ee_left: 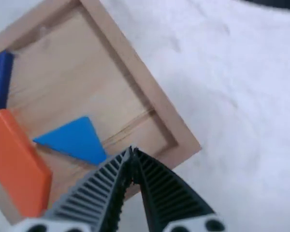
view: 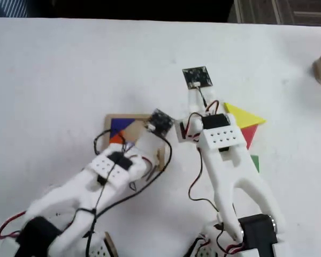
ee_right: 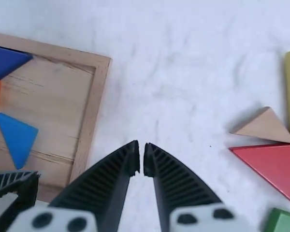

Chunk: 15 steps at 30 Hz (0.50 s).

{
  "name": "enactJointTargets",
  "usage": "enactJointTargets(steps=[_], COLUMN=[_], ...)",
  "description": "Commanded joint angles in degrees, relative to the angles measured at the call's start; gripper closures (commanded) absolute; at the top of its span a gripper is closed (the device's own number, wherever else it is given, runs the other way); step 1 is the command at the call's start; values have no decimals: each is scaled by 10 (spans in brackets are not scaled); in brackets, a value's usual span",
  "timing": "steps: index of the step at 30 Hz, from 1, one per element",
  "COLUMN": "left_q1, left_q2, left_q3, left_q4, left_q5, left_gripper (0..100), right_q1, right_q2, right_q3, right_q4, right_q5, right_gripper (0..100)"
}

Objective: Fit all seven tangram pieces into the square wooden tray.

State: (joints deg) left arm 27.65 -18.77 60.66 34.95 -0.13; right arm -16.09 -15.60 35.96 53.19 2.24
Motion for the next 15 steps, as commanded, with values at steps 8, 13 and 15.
enactJointTargets(steps=[8, 13, 15], left_q1=[-85, -91, -98], left_q2=[46, 48, 45], left_q3=[-74, -75, -73], left_q4=[25, 28, 27], left_q5=[1, 1, 1], left_gripper=[977, 977, 977], right_q1=[7, 21, 29], right_q2=[-6, -6, -6], right_q3=[-5, 0, 1], right_q4=[-8, -10, -11], right_q5=[5, 5, 5], right_gripper=[979, 978, 978])
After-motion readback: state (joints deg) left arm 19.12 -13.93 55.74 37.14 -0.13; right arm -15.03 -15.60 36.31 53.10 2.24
